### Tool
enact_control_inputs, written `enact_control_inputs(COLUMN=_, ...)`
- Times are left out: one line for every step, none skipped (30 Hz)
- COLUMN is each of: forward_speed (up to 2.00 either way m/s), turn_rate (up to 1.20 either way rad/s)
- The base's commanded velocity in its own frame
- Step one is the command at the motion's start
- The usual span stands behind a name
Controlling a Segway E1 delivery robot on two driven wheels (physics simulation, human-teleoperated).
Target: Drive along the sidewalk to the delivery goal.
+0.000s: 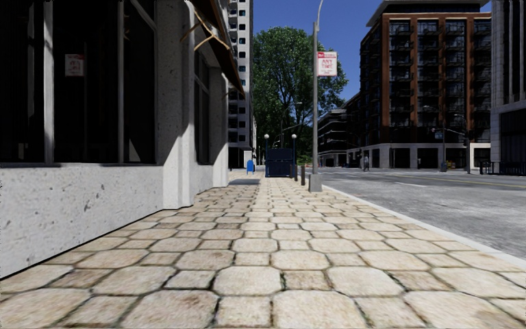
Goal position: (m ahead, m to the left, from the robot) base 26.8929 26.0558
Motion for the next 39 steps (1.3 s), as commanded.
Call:
enact_control_inputs(forward_speed=2.0, turn_rate=0.0)
enact_control_inputs(forward_speed=2.0, turn_rate=0.0)
enact_control_inputs(forward_speed=2.0, turn_rate=0.0)
enact_control_inputs(forward_speed=2.0, turn_rate=0.0)
enact_control_inputs(forward_speed=2.0, turn_rate=0.0)
enact_control_inputs(forward_speed=2.0, turn_rate=0.0)
enact_control_inputs(forward_speed=2.0, turn_rate=0.0)
enact_control_inputs(forward_speed=2.0, turn_rate=0.0)
enact_control_inputs(forward_speed=2.0, turn_rate=0.0)
enact_control_inputs(forward_speed=2.0, turn_rate=0.0)
enact_control_inputs(forward_speed=2.0, turn_rate=0.0)
enact_control_inputs(forward_speed=2.0, turn_rate=0.0)
enact_control_inputs(forward_speed=2.0, turn_rate=0.0)
enact_control_inputs(forward_speed=2.0, turn_rate=0.0)
enact_control_inputs(forward_speed=2.0, turn_rate=0.0)
enact_control_inputs(forward_speed=2.0, turn_rate=0.0)
enact_control_inputs(forward_speed=2.0, turn_rate=0.0)
enact_control_inputs(forward_speed=2.0, turn_rate=0.0)
enact_control_inputs(forward_speed=2.0, turn_rate=0.0)
enact_control_inputs(forward_speed=2.0, turn_rate=0.0)
enact_control_inputs(forward_speed=2.0, turn_rate=0.0)
enact_control_inputs(forward_speed=2.0, turn_rate=0.0)
enact_control_inputs(forward_speed=2.0, turn_rate=0.0)
enact_control_inputs(forward_speed=2.0, turn_rate=0.0)
enact_control_inputs(forward_speed=2.0, turn_rate=0.0)
enact_control_inputs(forward_speed=2.0, turn_rate=0.0)
enact_control_inputs(forward_speed=2.0, turn_rate=0.0)
enact_control_inputs(forward_speed=2.0, turn_rate=0.0)
enact_control_inputs(forward_speed=2.0, turn_rate=0.0)
enact_control_inputs(forward_speed=2.0, turn_rate=0.0)
enact_control_inputs(forward_speed=2.0, turn_rate=0.0)
enact_control_inputs(forward_speed=1.94, turn_rate=0.0)
enact_control_inputs(forward_speed=1.88, turn_rate=0.0)
enact_control_inputs(forward_speed=1.88, turn_rate=0.0)
enact_control_inputs(forward_speed=1.83, turn_rate=0.0)
enact_control_inputs(forward_speed=1.8, turn_rate=0.0)
enact_control_inputs(forward_speed=1.84, turn_rate=0.0)
enact_control_inputs(forward_speed=1.84, turn_rate=0.0)
enact_control_inputs(forward_speed=1.85, turn_rate=0.0)
